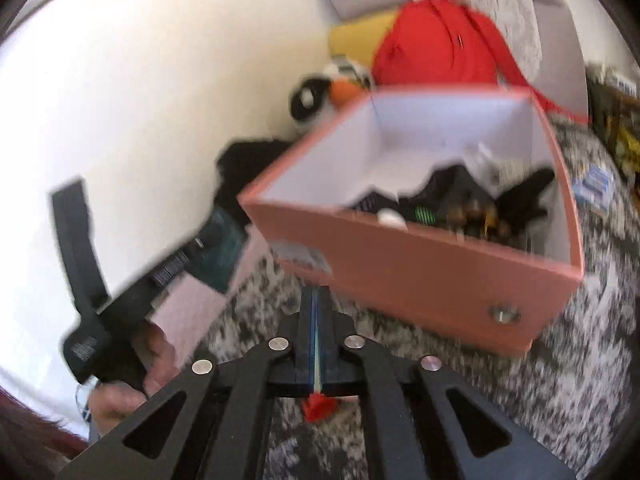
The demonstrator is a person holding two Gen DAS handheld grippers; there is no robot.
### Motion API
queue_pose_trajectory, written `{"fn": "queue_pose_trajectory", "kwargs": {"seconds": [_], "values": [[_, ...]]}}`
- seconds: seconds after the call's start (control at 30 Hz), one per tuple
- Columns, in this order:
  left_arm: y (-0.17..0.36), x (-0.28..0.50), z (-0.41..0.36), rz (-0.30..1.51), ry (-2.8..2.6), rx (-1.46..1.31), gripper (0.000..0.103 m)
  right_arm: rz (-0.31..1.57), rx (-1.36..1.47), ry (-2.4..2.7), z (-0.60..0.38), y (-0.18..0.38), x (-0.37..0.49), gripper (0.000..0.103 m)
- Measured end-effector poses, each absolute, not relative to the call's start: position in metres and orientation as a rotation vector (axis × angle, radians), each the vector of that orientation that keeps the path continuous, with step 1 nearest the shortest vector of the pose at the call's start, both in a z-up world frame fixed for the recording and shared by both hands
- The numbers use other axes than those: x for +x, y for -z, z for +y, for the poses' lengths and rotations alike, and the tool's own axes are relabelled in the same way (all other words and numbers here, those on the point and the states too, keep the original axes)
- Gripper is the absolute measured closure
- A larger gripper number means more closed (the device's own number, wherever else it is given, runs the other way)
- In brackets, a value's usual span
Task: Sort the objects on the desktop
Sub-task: 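Hold the green card above the box with the left tool while the right tool reaches the pink-green pouch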
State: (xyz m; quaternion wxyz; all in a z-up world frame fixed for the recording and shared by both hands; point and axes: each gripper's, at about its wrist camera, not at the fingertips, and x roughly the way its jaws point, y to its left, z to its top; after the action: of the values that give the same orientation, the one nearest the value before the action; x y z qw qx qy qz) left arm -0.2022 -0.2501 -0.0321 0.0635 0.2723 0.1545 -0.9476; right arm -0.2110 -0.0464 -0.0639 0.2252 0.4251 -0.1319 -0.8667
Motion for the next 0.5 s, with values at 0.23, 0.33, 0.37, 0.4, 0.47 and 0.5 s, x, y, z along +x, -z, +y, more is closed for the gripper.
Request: {"fn": "queue_pose_trajectory", "kwargs": {"seconds": [0.23, 0.33, 0.37, 0.4, 0.47, 0.5], "values": [[0.032, -0.202, -0.256, 0.506, 2.864, 0.828, 0.098, -0.838, 1.374, 2.130, -0.032, 0.142, -0.200, 0.015], [0.034, -0.204, -0.252, 0.499, 2.868, 0.841, 0.098, -1.107, 1.406, 1.977, -0.030, 0.176, -0.198, 0.021], [0.034, -0.204, -0.252, 0.496, 2.870, 0.843, 0.098, -1.165, 1.413, 1.948, -0.032, 0.184, -0.200, 0.024], [0.035, -0.205, -0.251, 0.492, 2.872, 0.846, 0.098, -1.177, 1.403, 1.960, -0.035, 0.186, -0.205, 0.033], [0.035, -0.205, -0.250, 0.489, 2.872, 0.849, 0.098, -1.161, 1.364, 2.019, -0.043, 0.185, -0.216, 0.038], [0.035, -0.205, -0.250, 0.488, 2.871, 0.848, 0.098, -1.152, 1.344, 2.048, -0.047, 0.185, -0.222, 0.047]]}}
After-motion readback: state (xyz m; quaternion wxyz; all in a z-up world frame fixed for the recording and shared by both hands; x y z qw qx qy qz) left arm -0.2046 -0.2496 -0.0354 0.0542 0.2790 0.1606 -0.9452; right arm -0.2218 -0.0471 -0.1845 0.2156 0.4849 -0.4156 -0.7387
